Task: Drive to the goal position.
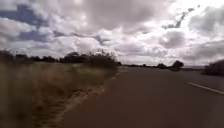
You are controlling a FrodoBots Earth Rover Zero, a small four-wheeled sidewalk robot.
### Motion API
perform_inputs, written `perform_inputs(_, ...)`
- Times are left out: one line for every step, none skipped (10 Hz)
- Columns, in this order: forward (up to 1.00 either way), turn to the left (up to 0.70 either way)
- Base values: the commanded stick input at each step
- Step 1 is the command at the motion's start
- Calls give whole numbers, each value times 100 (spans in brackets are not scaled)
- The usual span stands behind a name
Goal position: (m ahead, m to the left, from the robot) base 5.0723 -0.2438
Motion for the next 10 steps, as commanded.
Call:
perform_inputs(85, -14)
perform_inputs(85, -25)
perform_inputs(85, -33)
perform_inputs(85, -33)
perform_inputs(85, -33)
perform_inputs(85, -33)
perform_inputs(85, -33)
perform_inputs(85, -33)
perform_inputs(85, -33)
perform_inputs(85, -31)
